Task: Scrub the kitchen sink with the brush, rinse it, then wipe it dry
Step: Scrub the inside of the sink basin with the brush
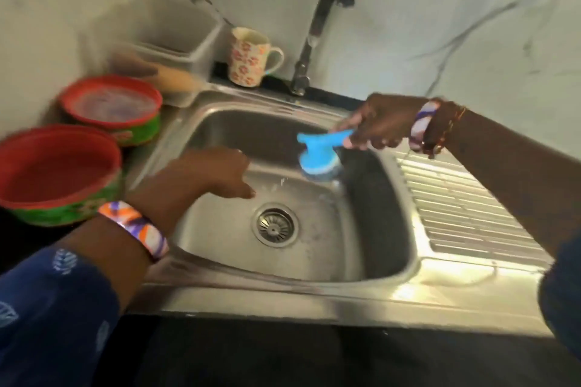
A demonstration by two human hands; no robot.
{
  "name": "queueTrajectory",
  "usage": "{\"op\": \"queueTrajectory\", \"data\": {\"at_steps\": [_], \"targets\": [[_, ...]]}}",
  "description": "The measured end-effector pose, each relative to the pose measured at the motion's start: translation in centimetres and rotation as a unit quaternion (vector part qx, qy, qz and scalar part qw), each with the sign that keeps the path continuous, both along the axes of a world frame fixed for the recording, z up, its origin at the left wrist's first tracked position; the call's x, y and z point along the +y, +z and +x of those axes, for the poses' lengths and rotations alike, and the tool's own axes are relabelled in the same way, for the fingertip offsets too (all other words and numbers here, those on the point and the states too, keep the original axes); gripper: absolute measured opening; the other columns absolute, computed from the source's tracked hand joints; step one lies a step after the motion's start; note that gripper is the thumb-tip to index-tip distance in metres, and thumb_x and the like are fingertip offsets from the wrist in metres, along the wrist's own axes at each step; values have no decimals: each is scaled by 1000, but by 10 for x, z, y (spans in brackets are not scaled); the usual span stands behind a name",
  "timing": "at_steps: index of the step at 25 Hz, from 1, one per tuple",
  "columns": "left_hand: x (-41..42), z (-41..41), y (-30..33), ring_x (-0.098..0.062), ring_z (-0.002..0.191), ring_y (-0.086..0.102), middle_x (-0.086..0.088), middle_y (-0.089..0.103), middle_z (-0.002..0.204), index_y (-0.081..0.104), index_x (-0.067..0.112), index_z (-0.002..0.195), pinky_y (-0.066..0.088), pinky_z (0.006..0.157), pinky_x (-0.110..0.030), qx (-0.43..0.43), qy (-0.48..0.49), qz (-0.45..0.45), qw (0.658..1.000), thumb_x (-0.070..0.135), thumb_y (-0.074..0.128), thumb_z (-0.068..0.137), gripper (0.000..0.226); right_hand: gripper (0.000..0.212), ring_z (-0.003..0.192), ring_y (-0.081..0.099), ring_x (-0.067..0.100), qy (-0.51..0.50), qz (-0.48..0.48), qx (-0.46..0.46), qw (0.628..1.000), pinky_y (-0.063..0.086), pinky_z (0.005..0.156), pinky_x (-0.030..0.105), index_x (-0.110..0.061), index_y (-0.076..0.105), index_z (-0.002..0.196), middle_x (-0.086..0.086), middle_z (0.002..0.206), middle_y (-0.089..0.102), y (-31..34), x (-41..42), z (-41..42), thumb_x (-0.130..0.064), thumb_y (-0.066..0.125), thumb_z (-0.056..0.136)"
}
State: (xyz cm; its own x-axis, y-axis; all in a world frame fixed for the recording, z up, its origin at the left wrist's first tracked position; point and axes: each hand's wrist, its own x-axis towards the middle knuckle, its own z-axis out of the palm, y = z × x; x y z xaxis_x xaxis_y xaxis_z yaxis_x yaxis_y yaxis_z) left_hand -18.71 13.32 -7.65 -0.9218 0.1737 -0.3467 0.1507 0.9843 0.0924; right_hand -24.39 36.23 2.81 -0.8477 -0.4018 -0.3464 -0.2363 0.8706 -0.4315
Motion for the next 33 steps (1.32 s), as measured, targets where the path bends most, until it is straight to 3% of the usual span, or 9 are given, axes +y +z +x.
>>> {"op": "queueTrajectory", "data": {"at_steps": [4, 9, 14, 19, 22, 24, 28, 31, 33], "targets": [[-6, -32, -26, -31, 146, 9, -20, 6, 157, 16, 4, 149, 19, 117, -41, 9, 58, -89, 994, 49, 52, 91, 83, 32, 51, 58, -2, 133, 284, -117, 942, 41, 49, 11, -6, 64, 118, -6, 59, 70, -39, 52, 11, -3, 63, 86], [-3, -57, -42, -34, 146, 5, -22, -1, 156, 7, 1, 150, 15, 116, -42, -1, 91, -62, 994, 48, 54, 90, 89, 34, 103, 62, 31, 136, 482, 281, 819, 49, 84, 32, -21, 59, 123, 8, 113, 64, -62, 64, -16, -35, 48, 94], [-29, -57, -43, -37, 145, 1, -25, -3, 156, 3, -5, 148, 10, 117, -43, 61, 179, -108, 976, 33, 52, 94, 83, 21, 55, 60, 5, 215, 377, -131, 891, 45, 61, 22, -11, 73, 100, -1, 60, 68, -86, 69, 5, -22, 58, 89], [-34, -57, -41, -38, 142, 12, -28, 16, 150, 16, -11, 145, 29, 109, -49, 112, 258, -64, 958, 20, 52, 92, 71, 31, 100, 64, 32, 201, 497, 283, 795, 48, 78, 32, -15, 61, 115, 8, 106, 67, -83, 60, -34, -32, 45, 95], [-34, -56, -36, -39, 131, 33, -26, 39, 137, 41, -7, 135, 40, 98, -46, 137, 235, -87, 959, 20, 54, 90, 54, 35, 69, 57, 27, 265, 374, -68, 886, 43, 67, 29, -8, 70, 107, 12, 74, 67, -96, 60, -16, -30, 54, 86], [-39, -58, -33, -38, 122, 46, -23, 50, 128, 51, -2, 127, 45, 92, -44, 142, 227, -111, 957, 22, 57, 88, 45, 31, 74, 61, 22, 297, 393, -154, 857, 45, 70, 29, -13, 68, 115, 12, 86, 71, -105, 60, -2, -23, 59, 87], [-38, -58, -33, -35, 112, 54, -18, 57, 116, 57, 3, 118, 45, 86, -38, 145, 216, -147, 954, 27, 57, 88, 39, 30, 105, 63, 29, 227, 479, 295, 795, 48, 79, 29, -20, 60, 121, 6, 114, 65, -94, 55, -38, -27, 48, 94], [-39, -60, -38, -34, 110, 55, -18, 59, 114, 58, 2, 115, 46, 86, -38, 161, 210, -170, 949, 26, 57, 88, 36, 32, 75, 69, 9, 218, 394, -37, 892, 49, 61, 21, -14, 64, 120, -5, 80, 73, -103, 54, -29, -20, 59, 89], [-38, -61, -38, -35, 111, 55, -18, 58, 116, 59, 3, 116, 46, 85, -38, 167, 217, -177, 945, 25, 56, 89, 35, 34, 39, 52, -4, 194, 371, -222, 881, 39, 40, 9, -14, 64, 121, -16, 41, 57, -108, 54, -15, -13, 62, 87]]}}
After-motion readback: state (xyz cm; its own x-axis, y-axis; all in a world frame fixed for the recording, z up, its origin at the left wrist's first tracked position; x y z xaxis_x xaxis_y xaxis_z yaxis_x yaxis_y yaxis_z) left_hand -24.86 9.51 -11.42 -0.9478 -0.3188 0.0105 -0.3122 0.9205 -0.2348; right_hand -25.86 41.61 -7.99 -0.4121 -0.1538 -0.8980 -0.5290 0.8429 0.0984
